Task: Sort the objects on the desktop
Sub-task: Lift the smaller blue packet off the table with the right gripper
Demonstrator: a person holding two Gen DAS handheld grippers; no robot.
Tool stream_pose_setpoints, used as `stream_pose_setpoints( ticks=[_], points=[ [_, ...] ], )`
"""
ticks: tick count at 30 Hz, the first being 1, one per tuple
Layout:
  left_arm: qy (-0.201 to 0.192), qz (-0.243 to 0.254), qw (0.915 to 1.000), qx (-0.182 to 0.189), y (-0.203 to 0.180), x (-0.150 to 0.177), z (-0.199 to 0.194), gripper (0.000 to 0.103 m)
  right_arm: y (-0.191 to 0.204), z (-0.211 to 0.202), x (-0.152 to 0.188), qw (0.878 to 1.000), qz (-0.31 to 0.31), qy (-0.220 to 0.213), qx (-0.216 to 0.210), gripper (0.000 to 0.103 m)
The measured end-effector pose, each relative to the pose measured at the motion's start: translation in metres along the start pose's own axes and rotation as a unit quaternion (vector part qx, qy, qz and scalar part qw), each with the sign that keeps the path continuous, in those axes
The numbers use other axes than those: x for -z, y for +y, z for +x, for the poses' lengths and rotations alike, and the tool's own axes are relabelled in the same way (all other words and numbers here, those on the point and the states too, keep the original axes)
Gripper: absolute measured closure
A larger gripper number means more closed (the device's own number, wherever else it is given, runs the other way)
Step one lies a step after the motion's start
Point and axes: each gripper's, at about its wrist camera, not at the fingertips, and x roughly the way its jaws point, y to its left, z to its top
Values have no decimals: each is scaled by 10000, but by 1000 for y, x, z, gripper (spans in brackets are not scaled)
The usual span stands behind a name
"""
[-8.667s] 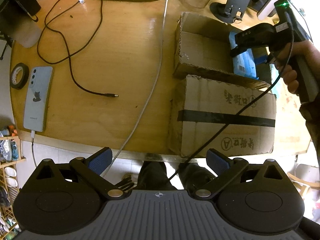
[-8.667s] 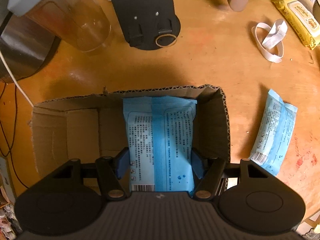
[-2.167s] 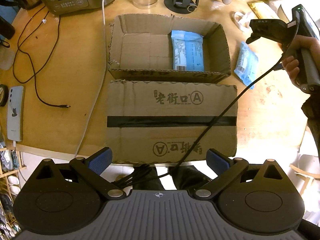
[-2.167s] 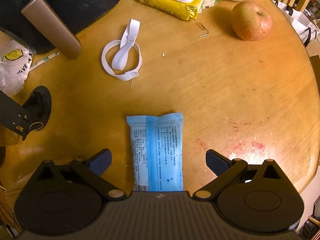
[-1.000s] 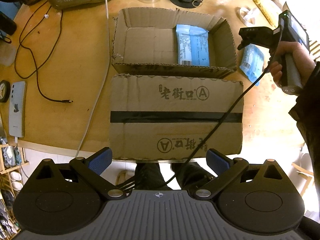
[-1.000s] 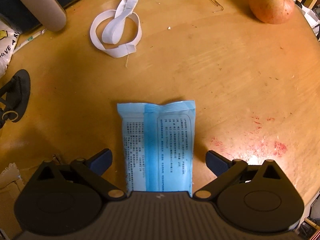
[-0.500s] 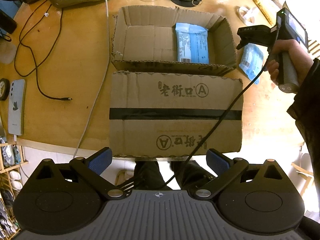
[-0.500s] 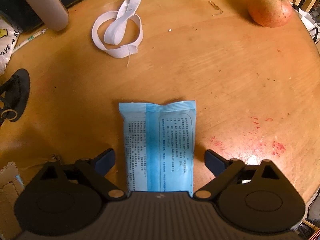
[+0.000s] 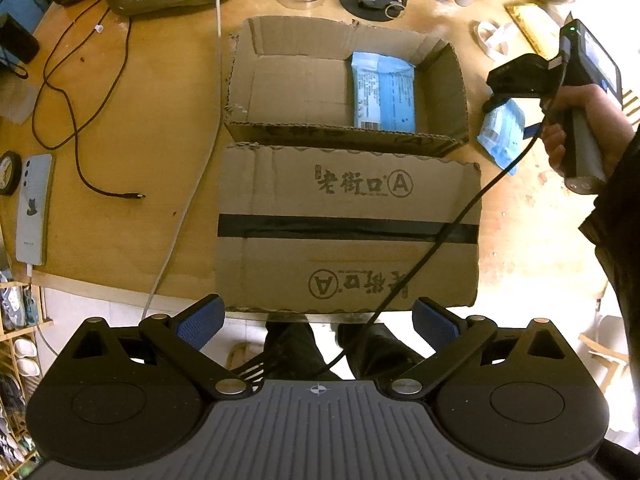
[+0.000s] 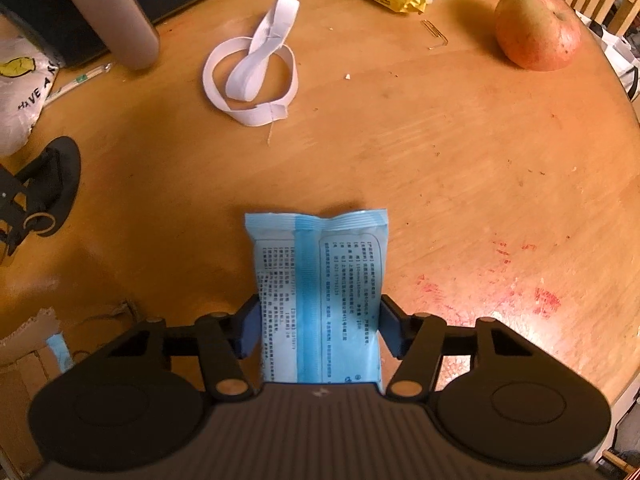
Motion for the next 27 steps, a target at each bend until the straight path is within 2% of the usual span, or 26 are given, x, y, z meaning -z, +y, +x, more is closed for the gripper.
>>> stream_pose_setpoints(
  ticks=[6,17,27],
  points=[
    [-86,-81,9999,89,0,-4,0,0,0,-15,1,9997,-219,-89,-21,45],
    [-190,-413,9990,29,-5,-13,-1,0,-11,-8,-4,9992,-351,-20,-180,45],
    [-123,-343,9993,60,2,-12,1,0,-4,-13,-3,9990,-418,31,-145,45]
  ],
)
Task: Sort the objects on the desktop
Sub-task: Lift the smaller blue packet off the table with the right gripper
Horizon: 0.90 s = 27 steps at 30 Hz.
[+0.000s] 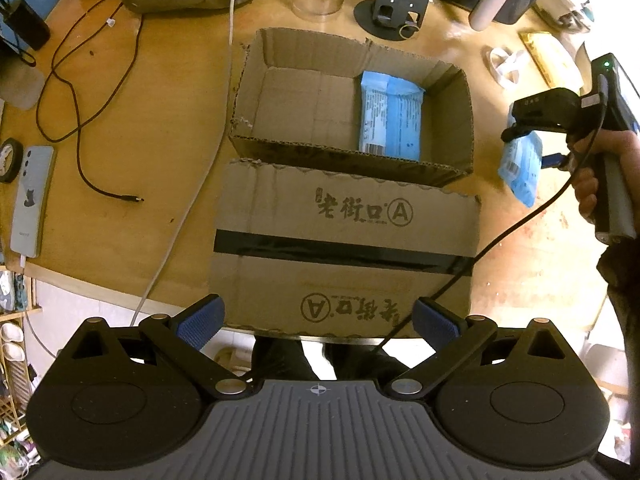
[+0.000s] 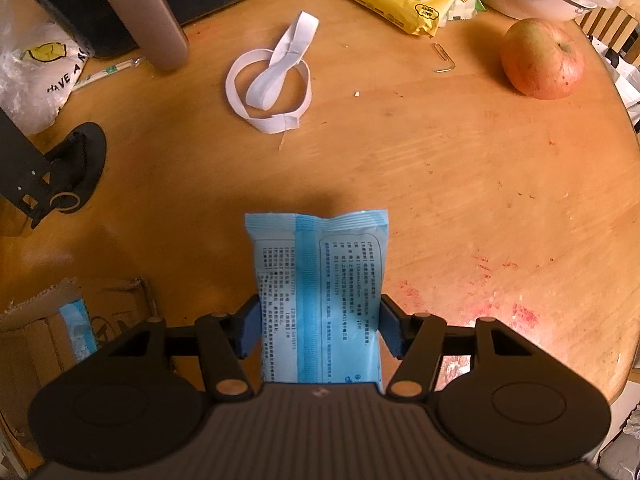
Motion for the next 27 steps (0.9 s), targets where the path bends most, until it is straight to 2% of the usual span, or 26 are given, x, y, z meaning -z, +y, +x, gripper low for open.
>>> stream_pose_setpoints(
  ticks=[27],
  points=[
    [1,312,9995,-111,6,-9,2,0,-8,-32,10,9998,46,-173,-57,45]
  ],
)
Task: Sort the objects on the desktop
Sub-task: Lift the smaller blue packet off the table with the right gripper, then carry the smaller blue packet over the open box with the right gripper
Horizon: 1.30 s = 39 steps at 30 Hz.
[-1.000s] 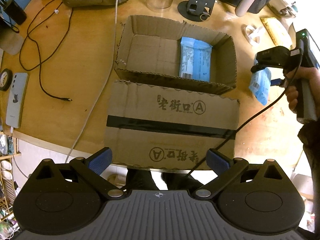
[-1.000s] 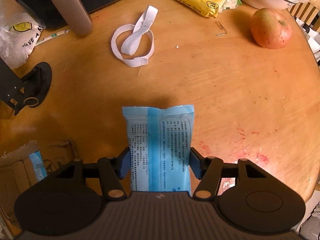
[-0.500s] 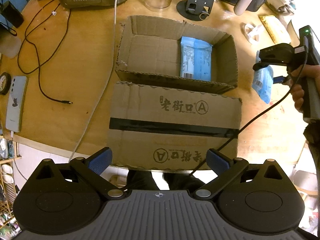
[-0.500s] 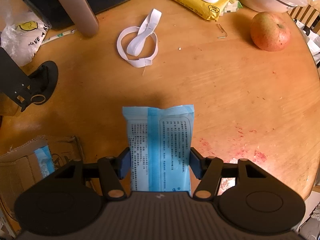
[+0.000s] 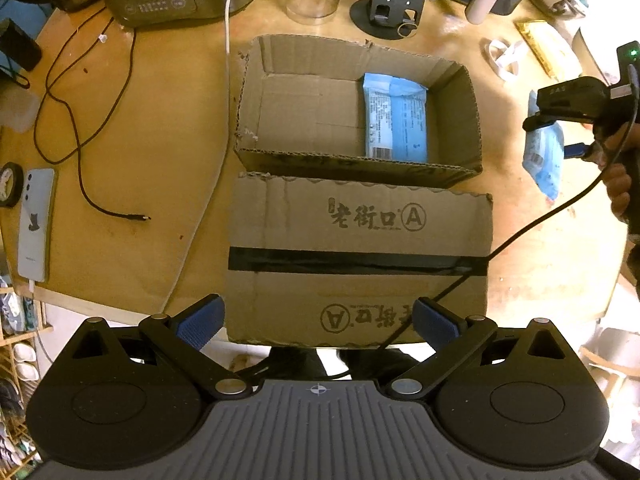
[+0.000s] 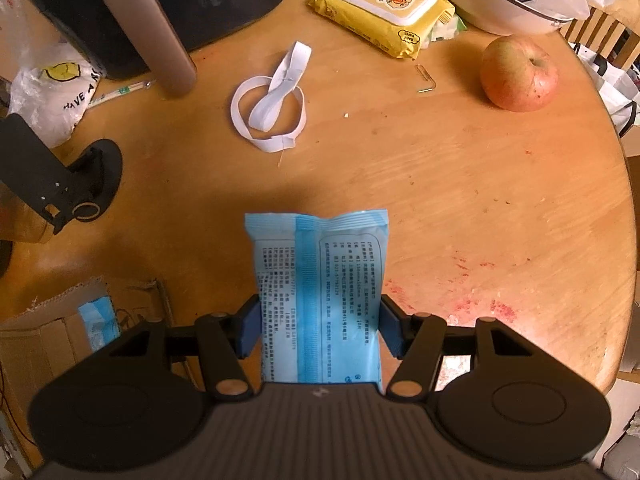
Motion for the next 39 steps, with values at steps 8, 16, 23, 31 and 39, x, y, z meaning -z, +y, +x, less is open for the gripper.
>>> stream_pose_setpoints(
  ticks=[8,16,23,31,39],
  points=[
    [-30,83,10000,-29,5,-4,-1,0,5,-7,3,9999,-79,79,-102,45],
    [-38,162,9999,16,9,-5,-2,0,12,-16,8,9995,-232,109,-206,45],
    [-42,208,9997,71,12,-5,-3,0,23,-25,11,9986,-438,72,-293,45],
    [-47,217,9997,73,16,-3,-3,0,39,-36,13,9966,-760,23,-332,45],
    [-45,215,9997,73,20,0,-5,0,55,-41,17,9945,-984,-9,-368,45]
  ],
)
